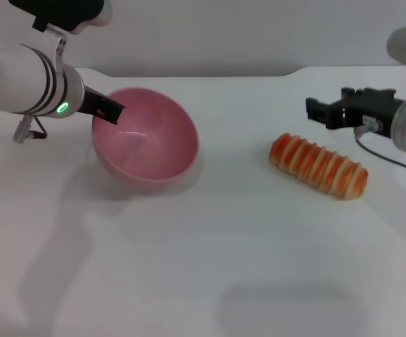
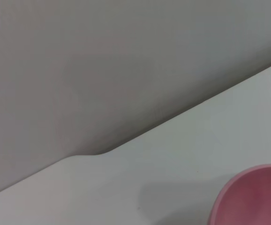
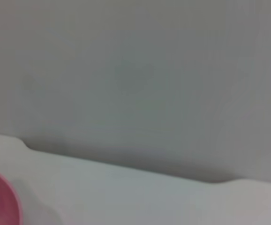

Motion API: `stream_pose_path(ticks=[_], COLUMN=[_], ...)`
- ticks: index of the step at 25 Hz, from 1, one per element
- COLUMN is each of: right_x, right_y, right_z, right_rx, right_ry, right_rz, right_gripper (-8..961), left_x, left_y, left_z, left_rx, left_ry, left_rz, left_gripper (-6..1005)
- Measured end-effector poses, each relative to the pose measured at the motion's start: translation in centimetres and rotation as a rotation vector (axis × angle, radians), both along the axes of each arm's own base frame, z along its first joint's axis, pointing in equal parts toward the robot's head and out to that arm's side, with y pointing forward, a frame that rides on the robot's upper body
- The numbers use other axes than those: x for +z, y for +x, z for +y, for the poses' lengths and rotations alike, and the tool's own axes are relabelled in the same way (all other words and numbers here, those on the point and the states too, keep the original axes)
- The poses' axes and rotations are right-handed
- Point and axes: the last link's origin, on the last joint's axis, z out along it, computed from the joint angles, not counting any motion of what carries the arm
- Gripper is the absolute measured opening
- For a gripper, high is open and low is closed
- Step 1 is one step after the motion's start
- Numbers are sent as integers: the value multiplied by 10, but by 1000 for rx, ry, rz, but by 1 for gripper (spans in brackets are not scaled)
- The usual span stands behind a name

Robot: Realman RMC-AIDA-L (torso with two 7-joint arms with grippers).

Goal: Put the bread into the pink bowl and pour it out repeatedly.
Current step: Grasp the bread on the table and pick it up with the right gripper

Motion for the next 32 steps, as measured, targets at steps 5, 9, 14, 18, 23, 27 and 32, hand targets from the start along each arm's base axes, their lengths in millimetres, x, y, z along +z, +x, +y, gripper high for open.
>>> stream_pose_path(ticks=[5,9,14,18,23,27,32], right_x=[-10,-22,-35,-40,-42,-43,-47], right_y=[13,24,33,41,50,55,62], right_z=[-2,-4,-8,-9,-9,-7,-1], right_rx=[-42,-84,-114,-142,-170,-183,-231], right_ry=[-19,-42,-68,-75,-72,-71,-80], right_rz=[4,12,28,37,46,43,44], right_gripper=[646,748,771,781,780,781,781], left_x=[0,-2,-4,-5,-5,-5,-5], left_y=[-1,0,-1,-1,0,1,1], left_z=[0,-1,-1,-1,-1,0,0], left_rx=[3,2,3,3,2,-1,-2], left_ry=[-1,-6,-13,-14,-13,-13,-14], left_rz=[1,2,6,7,6,5,6], left_gripper=[47,47,47,47,47,47,47])
